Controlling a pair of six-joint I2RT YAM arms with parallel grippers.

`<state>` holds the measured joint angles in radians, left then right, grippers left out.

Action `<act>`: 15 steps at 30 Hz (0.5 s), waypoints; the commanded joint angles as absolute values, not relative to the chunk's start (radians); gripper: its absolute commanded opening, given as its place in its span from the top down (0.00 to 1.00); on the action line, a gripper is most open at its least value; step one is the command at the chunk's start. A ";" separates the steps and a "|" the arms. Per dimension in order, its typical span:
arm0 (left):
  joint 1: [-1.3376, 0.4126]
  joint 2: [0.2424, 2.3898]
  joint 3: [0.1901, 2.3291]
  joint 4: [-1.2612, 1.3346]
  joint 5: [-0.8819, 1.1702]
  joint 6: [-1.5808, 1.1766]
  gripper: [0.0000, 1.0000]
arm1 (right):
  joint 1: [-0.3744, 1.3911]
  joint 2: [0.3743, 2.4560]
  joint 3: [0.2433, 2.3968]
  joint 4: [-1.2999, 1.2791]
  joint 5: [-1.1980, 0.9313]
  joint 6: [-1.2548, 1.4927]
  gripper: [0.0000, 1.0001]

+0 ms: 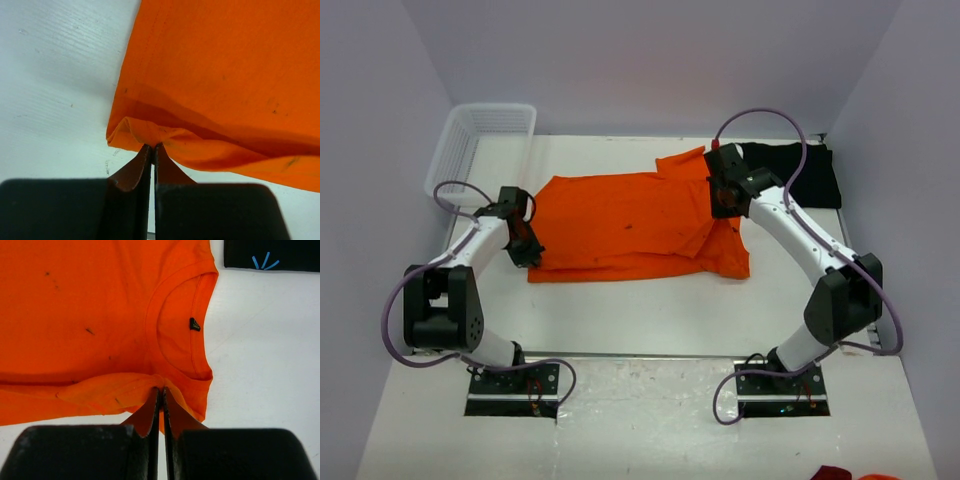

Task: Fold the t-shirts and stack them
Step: Grap the side of the flattened tshirt closest away from the robot with both arms

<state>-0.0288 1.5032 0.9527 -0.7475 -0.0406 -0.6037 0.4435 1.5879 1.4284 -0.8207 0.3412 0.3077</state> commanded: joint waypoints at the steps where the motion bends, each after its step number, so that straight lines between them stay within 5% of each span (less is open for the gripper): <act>1: -0.034 1.509 1.006 -0.713 -0.028 -0.563 1.00 | 0.428 1.623 1.483 -0.811 0.328 0.281 1.00; 15: -0.034 1.569 1.043 -0.698 -0.043 -0.574 1.00 | 0.393 1.694 1.529 -0.790 0.311 0.256 1.00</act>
